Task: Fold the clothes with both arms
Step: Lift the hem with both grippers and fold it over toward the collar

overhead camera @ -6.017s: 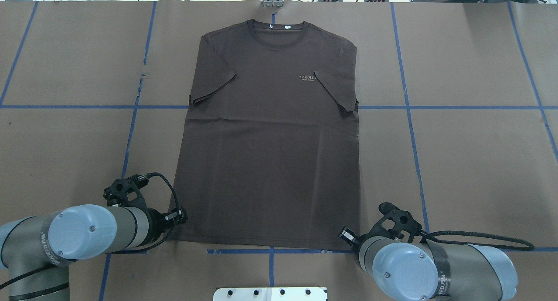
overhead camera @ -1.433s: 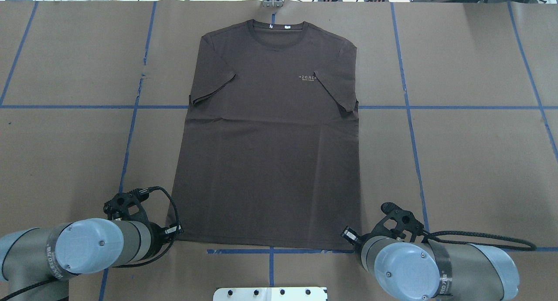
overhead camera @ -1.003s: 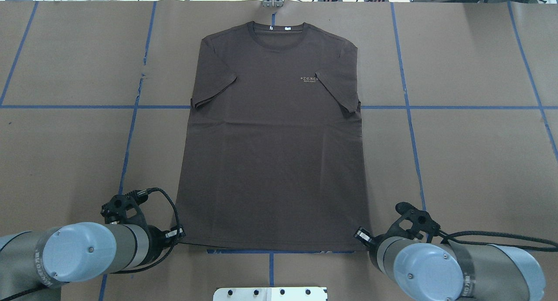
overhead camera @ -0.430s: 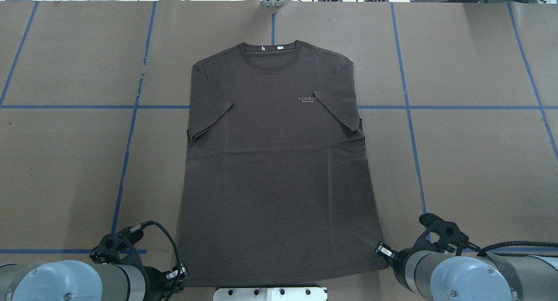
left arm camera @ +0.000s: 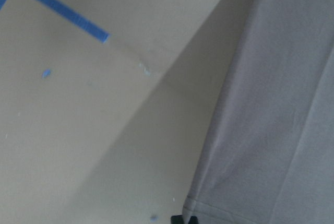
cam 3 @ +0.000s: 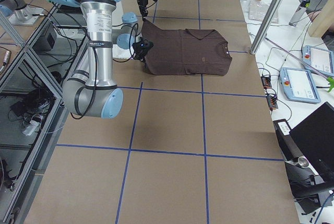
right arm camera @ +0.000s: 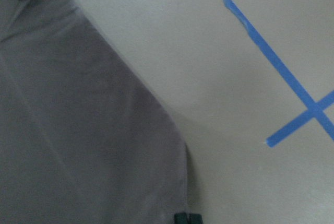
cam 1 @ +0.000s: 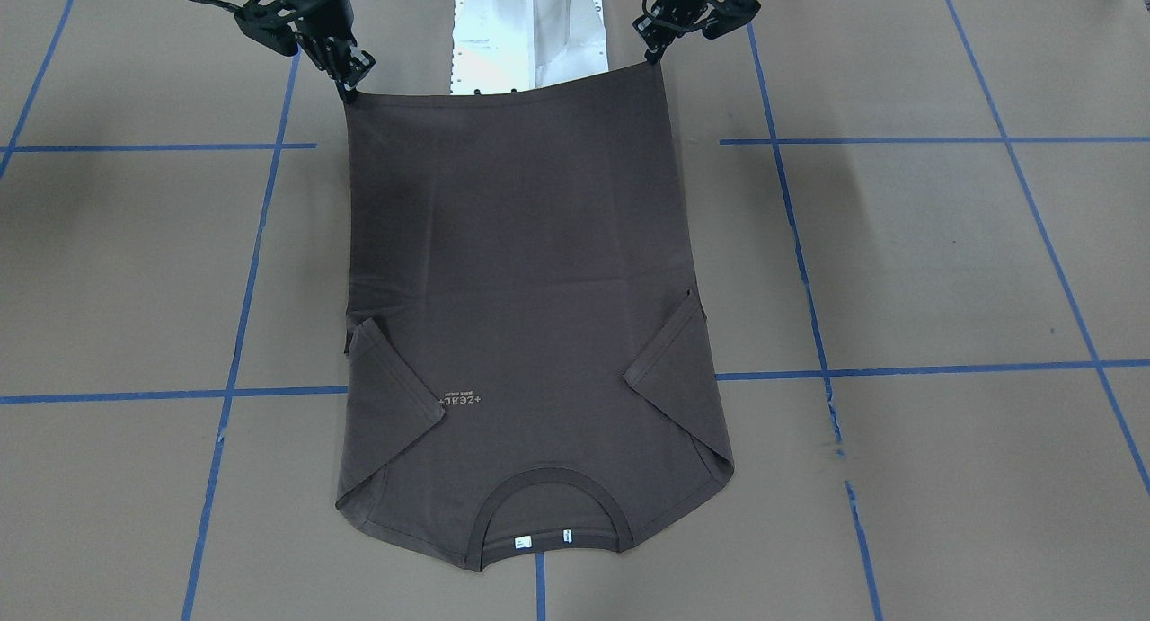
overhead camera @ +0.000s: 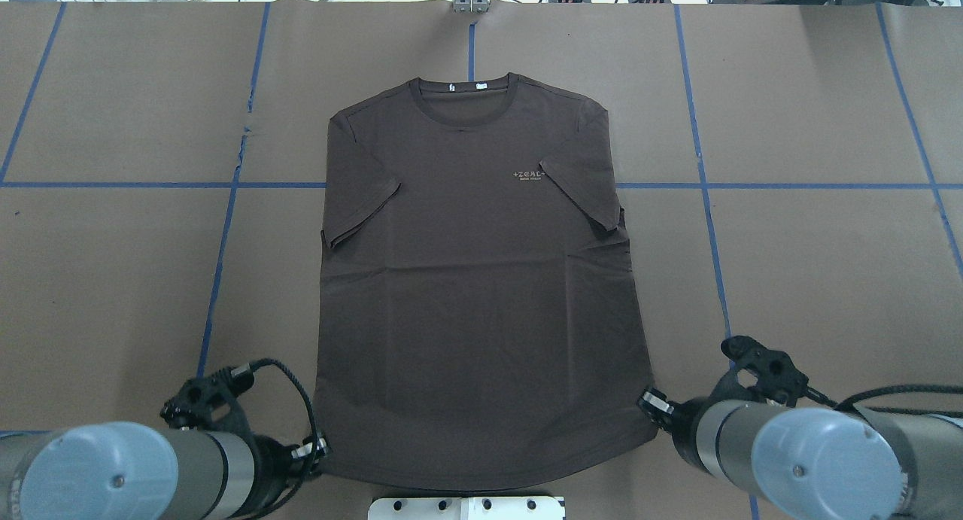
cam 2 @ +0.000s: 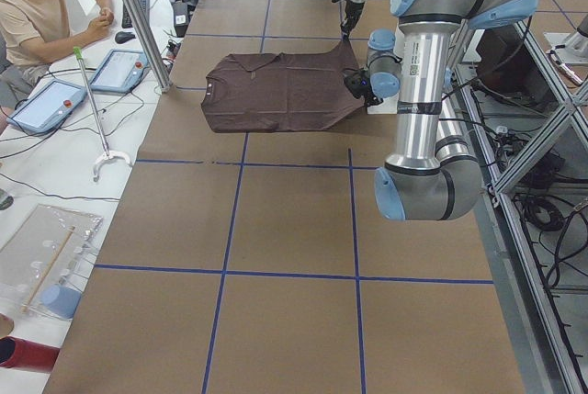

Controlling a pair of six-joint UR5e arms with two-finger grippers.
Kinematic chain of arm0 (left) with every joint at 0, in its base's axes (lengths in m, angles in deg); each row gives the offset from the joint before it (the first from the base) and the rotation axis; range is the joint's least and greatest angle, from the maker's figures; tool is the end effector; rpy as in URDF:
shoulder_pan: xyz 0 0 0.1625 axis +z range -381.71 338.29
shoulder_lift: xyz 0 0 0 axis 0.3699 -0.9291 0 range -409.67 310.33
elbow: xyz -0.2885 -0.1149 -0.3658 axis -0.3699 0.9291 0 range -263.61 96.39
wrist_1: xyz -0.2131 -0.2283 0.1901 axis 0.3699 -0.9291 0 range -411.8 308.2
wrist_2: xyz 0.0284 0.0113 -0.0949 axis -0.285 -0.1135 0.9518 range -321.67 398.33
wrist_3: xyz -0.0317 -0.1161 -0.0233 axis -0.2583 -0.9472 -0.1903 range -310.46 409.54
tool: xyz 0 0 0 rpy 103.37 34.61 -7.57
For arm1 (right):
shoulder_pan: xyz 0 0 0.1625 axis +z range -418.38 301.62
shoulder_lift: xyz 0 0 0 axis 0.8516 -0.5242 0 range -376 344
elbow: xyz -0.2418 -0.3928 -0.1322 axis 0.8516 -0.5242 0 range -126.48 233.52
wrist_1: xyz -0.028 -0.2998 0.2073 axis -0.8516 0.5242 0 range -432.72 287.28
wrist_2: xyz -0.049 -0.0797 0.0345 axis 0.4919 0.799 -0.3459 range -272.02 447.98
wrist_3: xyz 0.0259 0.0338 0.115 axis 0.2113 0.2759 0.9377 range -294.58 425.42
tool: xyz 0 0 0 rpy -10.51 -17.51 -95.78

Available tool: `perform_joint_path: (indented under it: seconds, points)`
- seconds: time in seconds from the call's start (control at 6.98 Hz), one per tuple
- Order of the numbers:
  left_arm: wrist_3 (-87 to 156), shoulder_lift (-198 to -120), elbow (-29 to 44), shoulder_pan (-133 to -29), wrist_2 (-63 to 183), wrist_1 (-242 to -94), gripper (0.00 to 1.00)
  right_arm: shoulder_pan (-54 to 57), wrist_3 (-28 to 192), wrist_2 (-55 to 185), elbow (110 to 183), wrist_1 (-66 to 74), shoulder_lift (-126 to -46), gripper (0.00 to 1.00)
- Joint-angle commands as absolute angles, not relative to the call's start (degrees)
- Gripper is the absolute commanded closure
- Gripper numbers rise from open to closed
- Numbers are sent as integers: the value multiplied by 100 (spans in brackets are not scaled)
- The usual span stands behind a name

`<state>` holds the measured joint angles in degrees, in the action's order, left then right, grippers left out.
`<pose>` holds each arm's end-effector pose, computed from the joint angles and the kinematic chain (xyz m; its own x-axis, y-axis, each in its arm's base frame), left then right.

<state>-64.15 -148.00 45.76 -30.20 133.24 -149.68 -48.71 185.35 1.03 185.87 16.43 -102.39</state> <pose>0.4326 -0.1888 0.3723 0.4810 -0.4765 -0.7359 0.2955 0.8784 -0.3756 -0.3948 -0.2092 0.4078 0.4819 0.5875 0.6501 -0.5152 0.7901 -0.3321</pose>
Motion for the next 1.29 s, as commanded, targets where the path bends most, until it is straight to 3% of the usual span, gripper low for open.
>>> perform_joint_path:
  seconds: [0.0, 0.57, 1.15]
  points:
    - [-5237, -15466, 3878, -4170, 13343, -14866, 100, -3499, 17699, -741, 17689, 1684, -9129, 100]
    - [-3644, -16804, 2084, -5991, 13334, -15067, 100, -1825, 16193, -1159, 14948, 1283, -7493, 100]
    - [-3510, -17024, 810, -6355, 13308, -16427, 100, -1269, 15841, -1459, 13758, 858, -6780, 100]
